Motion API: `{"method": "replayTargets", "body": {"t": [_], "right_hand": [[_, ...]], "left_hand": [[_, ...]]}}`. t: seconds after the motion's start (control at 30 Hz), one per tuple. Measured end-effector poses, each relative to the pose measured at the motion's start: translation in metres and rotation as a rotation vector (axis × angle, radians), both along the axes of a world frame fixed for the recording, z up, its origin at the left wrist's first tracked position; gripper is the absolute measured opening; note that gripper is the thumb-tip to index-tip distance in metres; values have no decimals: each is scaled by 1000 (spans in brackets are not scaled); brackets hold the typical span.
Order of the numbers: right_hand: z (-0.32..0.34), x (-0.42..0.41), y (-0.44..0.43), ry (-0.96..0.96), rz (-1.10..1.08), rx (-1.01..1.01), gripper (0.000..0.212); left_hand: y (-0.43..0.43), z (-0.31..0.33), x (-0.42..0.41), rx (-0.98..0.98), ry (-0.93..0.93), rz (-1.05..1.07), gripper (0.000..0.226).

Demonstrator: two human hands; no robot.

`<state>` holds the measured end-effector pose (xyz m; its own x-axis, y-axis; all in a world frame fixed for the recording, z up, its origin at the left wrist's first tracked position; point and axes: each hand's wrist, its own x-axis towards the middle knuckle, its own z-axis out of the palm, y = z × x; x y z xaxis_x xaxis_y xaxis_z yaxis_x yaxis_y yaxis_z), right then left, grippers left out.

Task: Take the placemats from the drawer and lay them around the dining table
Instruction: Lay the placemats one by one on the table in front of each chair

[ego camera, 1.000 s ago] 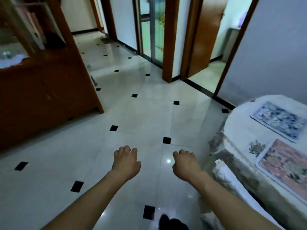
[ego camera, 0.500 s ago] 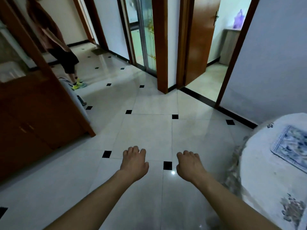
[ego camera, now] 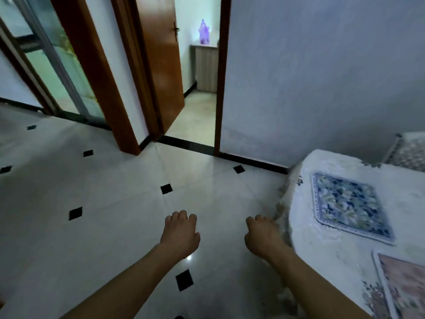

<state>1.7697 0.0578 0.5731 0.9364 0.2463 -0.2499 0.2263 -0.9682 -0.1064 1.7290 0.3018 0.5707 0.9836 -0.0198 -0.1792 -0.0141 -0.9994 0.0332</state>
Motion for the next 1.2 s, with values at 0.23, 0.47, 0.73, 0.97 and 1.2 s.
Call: {"method": "replayTargets", "body": {"t": [0.23,0.47,0.73,0.97,1.2], "right_hand": [[4,47,-62,3,-390,-22,34],[-22,105,-160,53,-672,-37,32],[-38,180,-244,68,-822,16,29],[-62,193,-288,135,-1103,47,35],[-81,193,-306,302,-1549,68,42]], "left_hand": [[-75,4,142,9,32,-410,41],[-198,1,248,23,74,-677,37],[-302,1,366,43,75,-833,40],[-398,-33,444,94,126,-1101,43],[-502,-73,512,126,205,-1412,56]]}}
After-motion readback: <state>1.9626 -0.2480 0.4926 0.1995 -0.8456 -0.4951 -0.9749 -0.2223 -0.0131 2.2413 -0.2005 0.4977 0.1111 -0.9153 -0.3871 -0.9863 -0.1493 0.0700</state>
